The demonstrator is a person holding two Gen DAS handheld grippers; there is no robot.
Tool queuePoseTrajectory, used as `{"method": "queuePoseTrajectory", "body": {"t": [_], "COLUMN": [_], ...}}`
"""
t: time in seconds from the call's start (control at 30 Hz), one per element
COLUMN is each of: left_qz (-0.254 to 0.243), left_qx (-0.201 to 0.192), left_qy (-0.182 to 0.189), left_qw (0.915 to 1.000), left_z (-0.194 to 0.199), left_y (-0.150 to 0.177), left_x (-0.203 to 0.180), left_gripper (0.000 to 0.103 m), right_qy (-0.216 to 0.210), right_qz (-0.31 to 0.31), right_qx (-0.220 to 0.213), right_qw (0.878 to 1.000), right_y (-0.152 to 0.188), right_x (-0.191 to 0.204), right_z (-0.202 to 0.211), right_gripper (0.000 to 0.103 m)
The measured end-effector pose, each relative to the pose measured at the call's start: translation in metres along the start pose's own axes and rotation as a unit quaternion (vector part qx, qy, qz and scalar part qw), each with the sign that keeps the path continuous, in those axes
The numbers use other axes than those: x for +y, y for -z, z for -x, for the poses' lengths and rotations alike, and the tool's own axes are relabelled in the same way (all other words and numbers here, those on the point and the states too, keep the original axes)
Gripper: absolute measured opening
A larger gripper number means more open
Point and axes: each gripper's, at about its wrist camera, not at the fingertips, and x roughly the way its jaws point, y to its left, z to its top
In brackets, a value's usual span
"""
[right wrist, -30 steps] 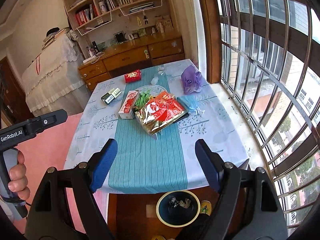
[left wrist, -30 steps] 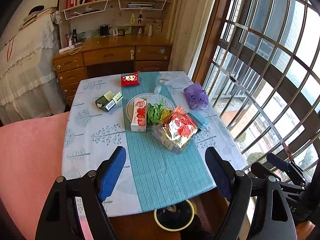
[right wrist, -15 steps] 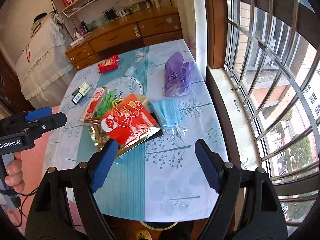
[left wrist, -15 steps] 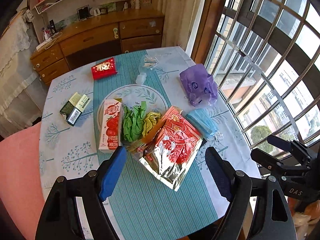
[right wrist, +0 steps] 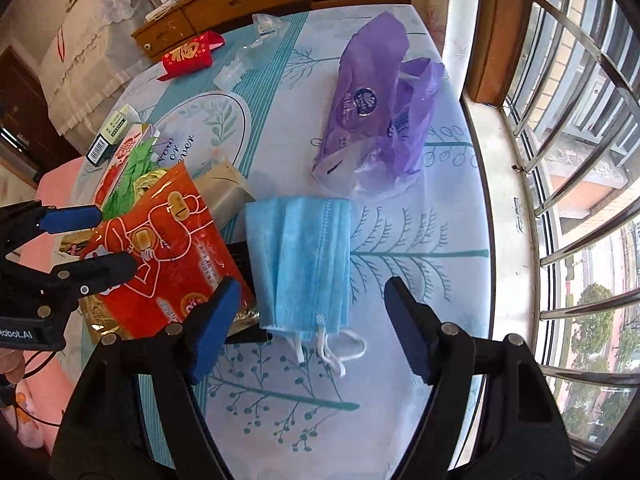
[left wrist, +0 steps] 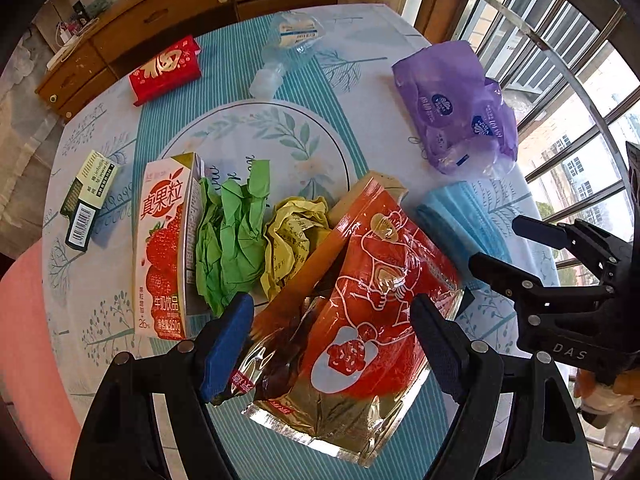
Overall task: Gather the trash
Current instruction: 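Grasp the red-gold snack bag with the left gripper while the right gripper grasps the blue mask, then lower both held items over the trash bin and open both grippers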
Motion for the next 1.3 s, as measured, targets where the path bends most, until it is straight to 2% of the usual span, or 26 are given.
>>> {"method": "queuePoseTrajectory", "body": {"t": [0.1, 0.2, 0.3, 0.37, 0.4, 0.47, 0.5, 0.57, 0.63, 0.73, 1.03, 1.3], "left_qz": [-0.006, -0.017, -0.033, -0.041, -0.046, -0.062, -0.069, -0.083, -0.086, -0.072, -0.006, 0.029], "left_qx": [0.021, 0.037, 0.038, 0.040, 0.042, 0.046, 0.046, 0.042, 0.035, 0.021, -0.020, -0.062], "left_qy": [0.004, 0.010, 0.007, 0.007, 0.003, -0.008, -0.012, -0.014, -0.014, 0.005, 0.053, 0.078], "left_qw": [0.9998, 0.9991, 0.9987, 0.9983, 0.9980, 0.9970, 0.9965, 0.9956, 0.9956, 0.9972, 0.9984, 0.9946], "left_z": [-0.011, -0.019, -0.021, -0.022, -0.022, -0.022, -0.017, -0.016, -0.012, 0.001, 0.059, 0.116], "left_y": [-0.001, 0.001, 0.001, 0.002, 0.003, 0.007, 0.013, 0.018, 0.021, 0.022, 0.025, 0.060], "left_x": [-0.001, -0.005, -0.013, -0.020, -0.023, -0.032, -0.035, -0.043, -0.047, -0.047, -0.024, -0.004], "left_gripper": [0.077, 0.069, 0.060, 0.040, 0.035, 0.017, 0.015, 0.005, 0.003, 0.001, 0.001, 0.001], "right_qy": [-0.001, 0.009, 0.025, 0.027, 0.027, 0.024, 0.020, 0.014, 0.010, -0.003, -0.039, -0.065], "right_qz": [0.011, 0.034, 0.044, 0.045, 0.044, 0.042, 0.042, 0.041, 0.038, 0.026, -0.007, -0.026], "right_qx": [0.016, 0.000, -0.013, -0.018, -0.020, -0.020, -0.021, -0.019, -0.023, -0.032, -0.068, -0.080], "right_qw": [1.000, 0.999, 0.999, 0.998, 0.998, 0.999, 0.999, 0.999, 0.999, 0.999, 0.997, 0.994], "right_y": [-0.005, -0.001, 0.001, 0.002, 0.002, 0.000, 0.000, -0.002, 0.003, 0.009, 0.014, 0.038], "right_x": [0.008, 0.020, 0.025, 0.026, 0.024, 0.024, 0.023, 0.024, 0.022, 0.018, 0.009, 0.020], "right_z": [-0.016, -0.018, -0.020, -0.021, -0.022, -0.022, -0.022, -0.022, -0.015, -0.001, 0.048, 0.091], "right_gripper": [0.062, 0.052, 0.040, 0.030, 0.025, 0.017, 0.015, 0.012, 0.011, 0.010, 0.010, 0.010]}}
